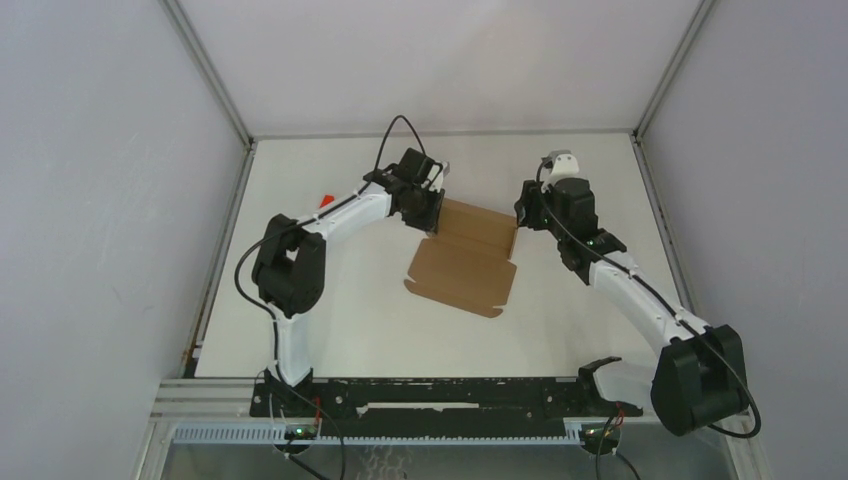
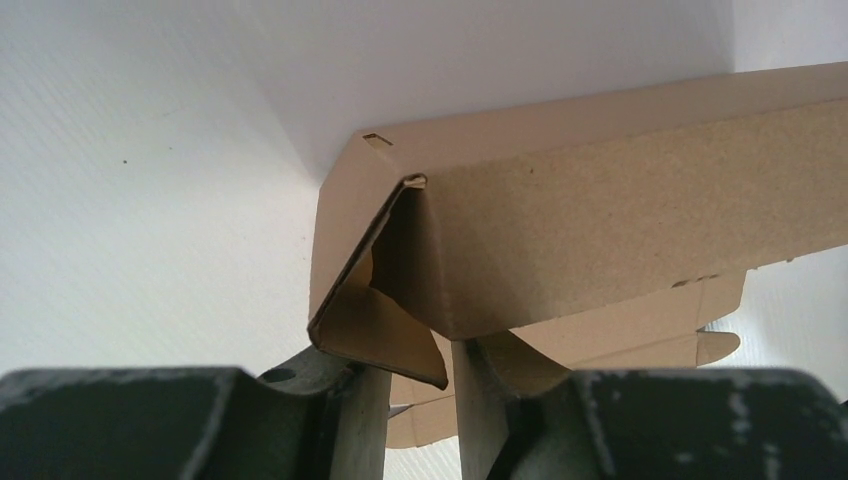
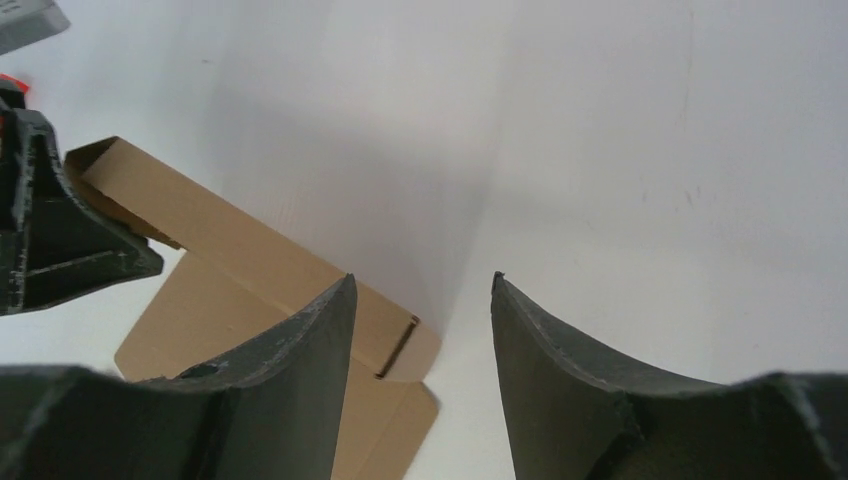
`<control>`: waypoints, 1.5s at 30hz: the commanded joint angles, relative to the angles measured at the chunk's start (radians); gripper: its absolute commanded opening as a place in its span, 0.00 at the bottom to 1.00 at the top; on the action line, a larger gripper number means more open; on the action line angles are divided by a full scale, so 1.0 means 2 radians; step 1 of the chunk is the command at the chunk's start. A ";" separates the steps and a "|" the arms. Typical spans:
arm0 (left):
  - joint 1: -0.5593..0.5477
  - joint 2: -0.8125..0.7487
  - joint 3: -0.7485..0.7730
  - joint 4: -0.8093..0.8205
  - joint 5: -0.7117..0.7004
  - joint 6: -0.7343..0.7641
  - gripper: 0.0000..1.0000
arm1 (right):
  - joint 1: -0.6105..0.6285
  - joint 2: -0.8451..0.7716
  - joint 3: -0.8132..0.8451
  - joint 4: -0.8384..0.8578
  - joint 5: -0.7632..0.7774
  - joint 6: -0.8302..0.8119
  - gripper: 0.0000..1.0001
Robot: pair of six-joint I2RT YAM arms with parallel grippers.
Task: Fold the paper box
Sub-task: Fold the paper box at the center of the board.
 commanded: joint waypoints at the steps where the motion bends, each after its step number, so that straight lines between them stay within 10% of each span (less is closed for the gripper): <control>1: 0.004 -0.012 0.001 0.020 0.002 0.000 0.32 | 0.017 0.010 0.025 0.036 0.018 -0.004 0.59; 45: 0.011 0.074 0.178 -0.072 0.056 0.012 0.32 | 0.019 0.238 0.129 -0.029 -0.036 -0.002 0.48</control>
